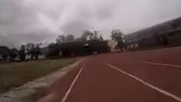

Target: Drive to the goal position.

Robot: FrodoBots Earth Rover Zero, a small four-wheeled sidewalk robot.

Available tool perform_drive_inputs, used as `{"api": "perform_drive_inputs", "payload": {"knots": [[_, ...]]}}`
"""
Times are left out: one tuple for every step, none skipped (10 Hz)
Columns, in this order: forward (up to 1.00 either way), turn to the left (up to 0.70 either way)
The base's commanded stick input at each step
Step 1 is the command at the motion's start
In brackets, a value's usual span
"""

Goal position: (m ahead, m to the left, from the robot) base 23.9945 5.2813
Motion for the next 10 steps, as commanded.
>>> {"api": "perform_drive_inputs", "payload": {"knots": [[1.0,0.0],[1.0,0.0],[1.0,0.0],[1.0,0.0],[1.0,0.0],[1.0,0.0],[1.0,0.0],[1.0,0.0],[1.0,0.0],[1.0,0.0]]}}
